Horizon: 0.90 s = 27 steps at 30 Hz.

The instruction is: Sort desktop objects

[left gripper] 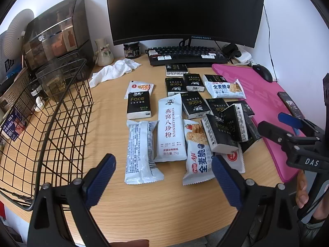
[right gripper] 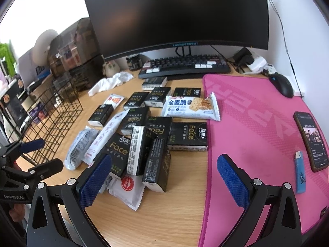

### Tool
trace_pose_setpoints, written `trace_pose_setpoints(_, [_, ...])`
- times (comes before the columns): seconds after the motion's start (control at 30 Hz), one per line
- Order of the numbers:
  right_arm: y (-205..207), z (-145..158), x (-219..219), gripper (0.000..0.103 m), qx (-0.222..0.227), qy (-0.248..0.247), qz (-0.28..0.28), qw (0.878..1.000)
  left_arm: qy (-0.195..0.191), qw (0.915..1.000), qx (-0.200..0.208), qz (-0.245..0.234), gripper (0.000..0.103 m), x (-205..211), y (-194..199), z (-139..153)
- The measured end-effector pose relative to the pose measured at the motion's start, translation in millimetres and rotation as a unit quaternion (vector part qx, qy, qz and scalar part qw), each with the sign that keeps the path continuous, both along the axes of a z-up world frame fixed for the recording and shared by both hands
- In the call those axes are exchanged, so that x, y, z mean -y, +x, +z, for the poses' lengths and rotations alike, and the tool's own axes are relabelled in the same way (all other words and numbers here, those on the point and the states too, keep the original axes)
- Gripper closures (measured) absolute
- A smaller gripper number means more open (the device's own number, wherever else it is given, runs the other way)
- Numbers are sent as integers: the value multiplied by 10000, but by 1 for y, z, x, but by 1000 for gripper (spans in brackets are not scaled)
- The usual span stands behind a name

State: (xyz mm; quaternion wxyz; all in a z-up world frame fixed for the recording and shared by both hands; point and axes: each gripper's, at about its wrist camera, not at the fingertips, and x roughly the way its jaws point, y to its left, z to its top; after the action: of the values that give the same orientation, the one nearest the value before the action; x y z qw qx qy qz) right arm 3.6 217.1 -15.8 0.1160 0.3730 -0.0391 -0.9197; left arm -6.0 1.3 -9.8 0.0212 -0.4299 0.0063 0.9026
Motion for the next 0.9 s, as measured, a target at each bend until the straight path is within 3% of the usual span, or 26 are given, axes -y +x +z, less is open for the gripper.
trace_pose_setpoints(0.43, [0,-4,6,0,-59,7,185,9998,-41,10000,49,28,9,-2,0,-4])
trace_pose_setpoints(0.5, [-3,-9,9,13,-5,24,220,9998,-49,10000,55,49,9,-1,-1,-4])
trace_pose_setpoints(0.83, [-30,-30,27,40,274,155,381,9988,-29,9997,214,71,9,7,-10,-12])
trace_pose_setpoints(0.9, [-37,-34,29,59,357,196,406,9983,-34,9996,264,53,9,7,-12,-14])
